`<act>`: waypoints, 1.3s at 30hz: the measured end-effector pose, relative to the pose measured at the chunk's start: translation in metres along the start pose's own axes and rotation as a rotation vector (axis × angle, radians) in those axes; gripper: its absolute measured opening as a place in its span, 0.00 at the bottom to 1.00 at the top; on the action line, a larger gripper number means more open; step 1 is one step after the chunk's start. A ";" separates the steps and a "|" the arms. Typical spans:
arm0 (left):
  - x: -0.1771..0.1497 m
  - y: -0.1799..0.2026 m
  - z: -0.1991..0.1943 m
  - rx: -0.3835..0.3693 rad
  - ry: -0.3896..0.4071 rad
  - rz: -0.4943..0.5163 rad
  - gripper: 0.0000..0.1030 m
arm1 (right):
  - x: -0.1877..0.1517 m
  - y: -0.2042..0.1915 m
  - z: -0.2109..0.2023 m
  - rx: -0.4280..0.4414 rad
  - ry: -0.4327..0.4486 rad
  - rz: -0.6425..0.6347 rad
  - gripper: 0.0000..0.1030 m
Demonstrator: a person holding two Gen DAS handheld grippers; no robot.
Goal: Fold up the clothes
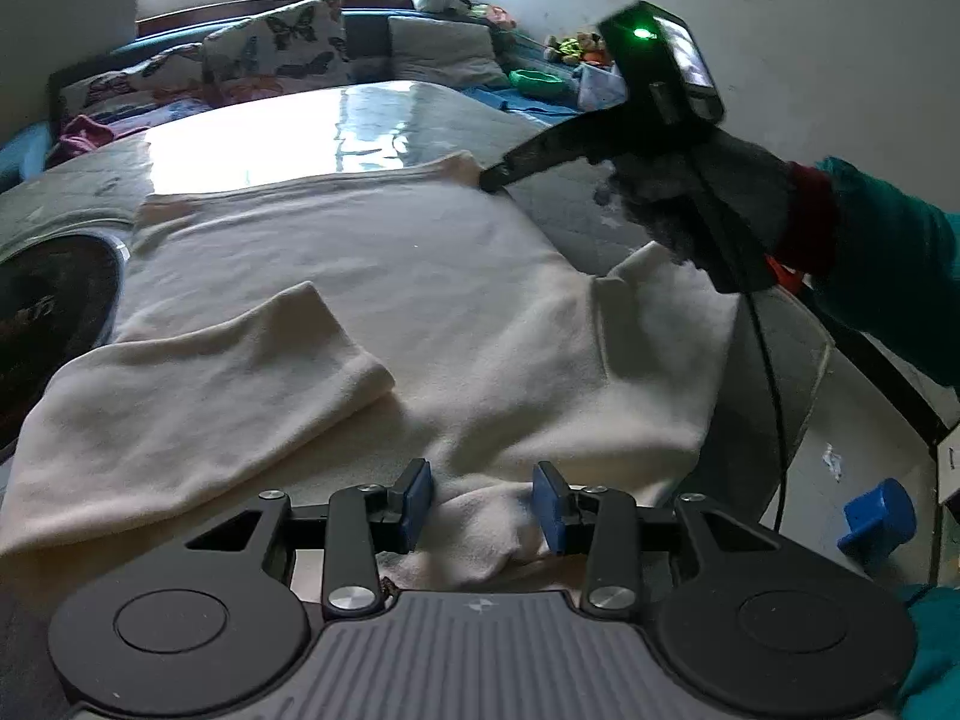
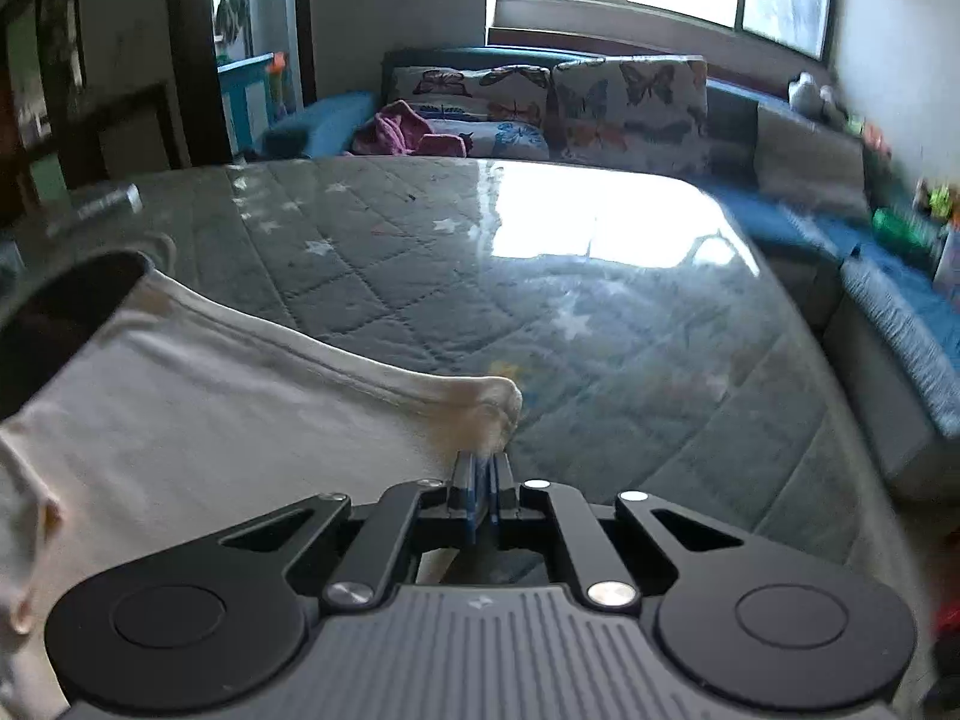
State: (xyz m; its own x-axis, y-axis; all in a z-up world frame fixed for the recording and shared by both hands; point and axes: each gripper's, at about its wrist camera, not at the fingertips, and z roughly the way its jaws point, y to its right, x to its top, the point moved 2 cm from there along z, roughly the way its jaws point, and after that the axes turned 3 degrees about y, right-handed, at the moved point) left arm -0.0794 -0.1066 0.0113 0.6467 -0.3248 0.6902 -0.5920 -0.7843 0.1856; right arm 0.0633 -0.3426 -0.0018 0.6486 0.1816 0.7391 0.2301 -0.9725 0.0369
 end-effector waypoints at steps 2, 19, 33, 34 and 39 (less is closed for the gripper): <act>0.005 0.003 0.007 -0.014 -0.003 0.006 0.39 | 0.007 0.001 0.005 -0.026 -0.001 -0.034 0.03; 0.030 0.017 0.033 -0.060 0.035 0.024 0.46 | 0.033 0.018 0.001 -0.021 0.023 -0.092 0.08; 0.043 -0.003 0.038 0.212 0.105 0.098 0.45 | -0.061 -0.047 -0.078 0.167 0.033 -0.114 0.36; 0.040 -0.001 0.041 0.214 0.100 0.102 0.45 | -0.065 -0.047 -0.080 0.166 0.035 -0.100 0.40; 0.034 0.002 0.050 0.238 0.118 0.140 0.15 | -0.077 -0.046 -0.085 0.163 0.047 -0.057 0.53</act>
State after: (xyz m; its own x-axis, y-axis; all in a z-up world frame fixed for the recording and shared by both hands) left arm -0.0341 -0.1459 0.0001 0.4977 -0.3856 0.7769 -0.5333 -0.8425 -0.0765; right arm -0.0591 -0.3241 -0.0030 0.5974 0.2247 0.7698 0.3824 -0.9236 -0.0271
